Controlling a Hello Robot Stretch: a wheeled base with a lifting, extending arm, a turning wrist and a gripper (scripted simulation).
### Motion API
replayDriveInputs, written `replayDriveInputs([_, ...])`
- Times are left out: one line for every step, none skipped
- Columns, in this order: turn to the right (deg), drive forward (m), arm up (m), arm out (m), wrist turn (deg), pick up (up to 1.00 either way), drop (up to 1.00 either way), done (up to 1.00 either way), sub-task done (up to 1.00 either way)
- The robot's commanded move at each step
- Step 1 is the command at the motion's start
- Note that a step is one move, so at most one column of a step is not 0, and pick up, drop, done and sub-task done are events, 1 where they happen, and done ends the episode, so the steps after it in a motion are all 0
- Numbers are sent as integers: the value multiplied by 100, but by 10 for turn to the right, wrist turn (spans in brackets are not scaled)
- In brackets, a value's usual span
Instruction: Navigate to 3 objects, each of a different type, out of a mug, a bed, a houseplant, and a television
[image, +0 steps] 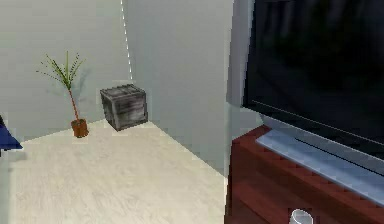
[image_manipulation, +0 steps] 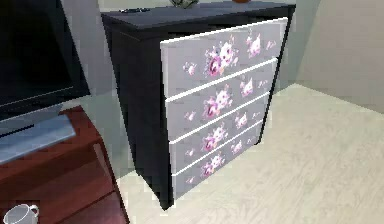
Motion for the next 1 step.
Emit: replayDriveInputs([0,15,0,0,0,0,0,0,0])
